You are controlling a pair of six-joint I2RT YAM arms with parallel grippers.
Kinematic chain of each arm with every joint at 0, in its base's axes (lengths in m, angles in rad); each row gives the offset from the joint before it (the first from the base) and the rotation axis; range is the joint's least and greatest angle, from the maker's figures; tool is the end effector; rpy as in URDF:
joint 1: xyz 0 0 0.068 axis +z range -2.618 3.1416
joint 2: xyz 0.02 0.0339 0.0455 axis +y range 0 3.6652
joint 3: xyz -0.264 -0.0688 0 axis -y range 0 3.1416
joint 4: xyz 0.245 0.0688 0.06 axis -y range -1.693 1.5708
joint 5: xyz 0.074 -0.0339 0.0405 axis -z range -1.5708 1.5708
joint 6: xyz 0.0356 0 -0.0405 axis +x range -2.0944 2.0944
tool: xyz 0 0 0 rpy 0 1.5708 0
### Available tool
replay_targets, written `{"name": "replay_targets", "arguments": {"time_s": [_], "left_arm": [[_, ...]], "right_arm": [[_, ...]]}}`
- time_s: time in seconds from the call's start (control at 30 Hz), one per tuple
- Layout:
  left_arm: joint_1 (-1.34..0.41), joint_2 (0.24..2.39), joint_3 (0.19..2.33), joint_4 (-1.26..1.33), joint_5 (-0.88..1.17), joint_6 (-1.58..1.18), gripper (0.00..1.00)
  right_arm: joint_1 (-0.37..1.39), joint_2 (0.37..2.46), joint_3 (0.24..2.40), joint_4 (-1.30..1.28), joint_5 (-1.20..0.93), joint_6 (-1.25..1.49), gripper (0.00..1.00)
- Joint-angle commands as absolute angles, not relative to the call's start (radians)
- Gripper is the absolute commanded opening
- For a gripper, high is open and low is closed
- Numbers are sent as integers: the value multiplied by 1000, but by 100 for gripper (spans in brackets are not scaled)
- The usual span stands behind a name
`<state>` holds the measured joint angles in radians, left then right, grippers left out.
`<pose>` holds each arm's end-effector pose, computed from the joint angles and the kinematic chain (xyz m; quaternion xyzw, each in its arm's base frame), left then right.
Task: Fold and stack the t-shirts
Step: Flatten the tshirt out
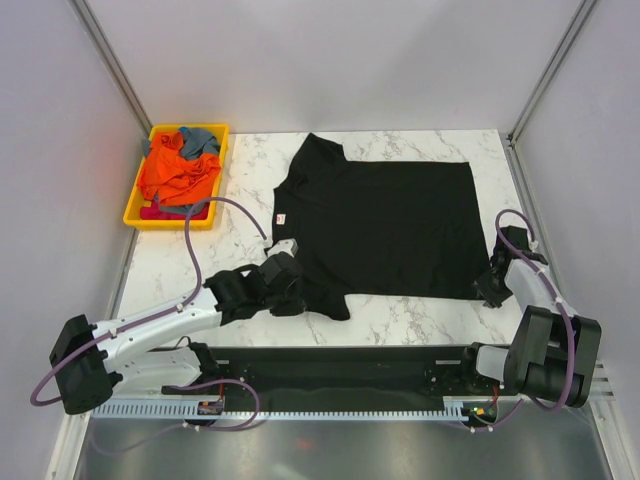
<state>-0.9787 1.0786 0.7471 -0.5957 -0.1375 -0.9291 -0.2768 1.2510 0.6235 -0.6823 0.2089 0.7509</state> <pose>0.1224 -0.1732 0.2358 0.0017 0.9467 -0.2197 0.2357 0.1891 -0.0614 0.1637 0.4965 0.8521 -0.0701 0.1501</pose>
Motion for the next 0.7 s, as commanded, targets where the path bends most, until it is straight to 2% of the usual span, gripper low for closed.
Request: {"name": "replay_targets", "arguments": {"time_s": [0.0,0.13,0.3,0.47,0.57,0.6,0.63,0.67], "left_arm": [[-985,1065,779,-572,-160,-893,2],[-985,1062,779,-572,-161,-893,2],[-983,1062,769,-572,-158,-907,2],[-985,1059,769,-574,-166,-900,2],[-985,1028,762,-578,-179,-916,2],[-983,1023,767,-584,-187,-914,2],[-985,1017,788,-595,-198,-913,2],[-985,1012,804,-632,-227,-913,2]], "right_arm": [[-276,1221,681,-707,264,775,34],[-276,1226,696,-701,247,792,32],[-276,1250,689,-690,264,810,40],[-278,1261,635,-626,296,810,40],[-276,1262,644,-618,301,790,23],[-278,1258,646,-608,320,784,7],[-278,1244,649,-609,330,781,0],[-278,1236,661,-611,333,776,0]]}}
